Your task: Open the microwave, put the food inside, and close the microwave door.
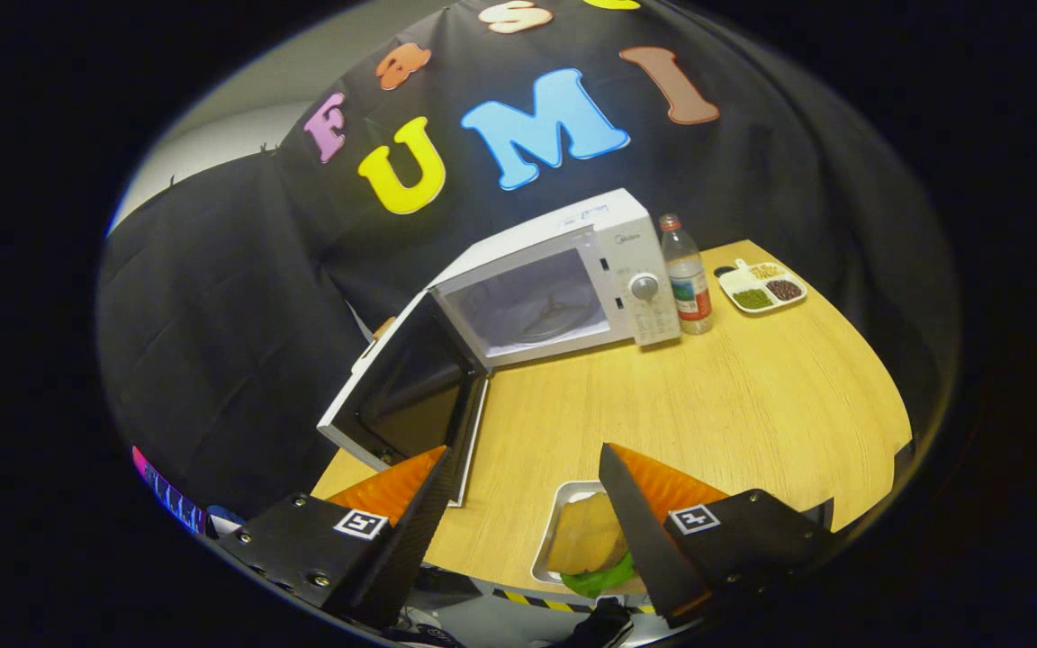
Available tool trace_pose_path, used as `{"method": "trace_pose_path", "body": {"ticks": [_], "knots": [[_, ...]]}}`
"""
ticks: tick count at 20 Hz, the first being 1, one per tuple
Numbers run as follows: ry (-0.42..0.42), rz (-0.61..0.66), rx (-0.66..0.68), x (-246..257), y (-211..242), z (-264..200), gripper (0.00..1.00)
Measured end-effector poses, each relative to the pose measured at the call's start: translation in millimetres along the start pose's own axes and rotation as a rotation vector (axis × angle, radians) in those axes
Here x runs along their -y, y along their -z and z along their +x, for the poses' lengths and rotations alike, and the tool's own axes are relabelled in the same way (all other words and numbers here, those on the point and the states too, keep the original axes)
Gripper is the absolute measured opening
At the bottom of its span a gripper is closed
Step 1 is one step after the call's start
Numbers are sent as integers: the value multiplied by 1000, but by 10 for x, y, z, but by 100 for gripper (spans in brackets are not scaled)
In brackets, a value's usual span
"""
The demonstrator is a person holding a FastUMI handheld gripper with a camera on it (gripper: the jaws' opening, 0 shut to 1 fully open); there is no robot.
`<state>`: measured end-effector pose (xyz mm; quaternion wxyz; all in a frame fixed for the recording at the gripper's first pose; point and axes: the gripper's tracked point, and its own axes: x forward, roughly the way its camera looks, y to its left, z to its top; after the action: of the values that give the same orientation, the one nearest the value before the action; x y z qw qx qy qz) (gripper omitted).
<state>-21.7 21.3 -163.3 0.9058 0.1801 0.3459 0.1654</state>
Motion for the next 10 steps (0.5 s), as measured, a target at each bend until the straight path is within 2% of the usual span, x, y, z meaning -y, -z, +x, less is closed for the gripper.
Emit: {"method": "trace_pose_path", "body": {"ticks": [4, 10], "knots": [[42, 98, -99, 396, 267, 74, 98], [20, 320, -235, 567, 639, 218, 96]]}}
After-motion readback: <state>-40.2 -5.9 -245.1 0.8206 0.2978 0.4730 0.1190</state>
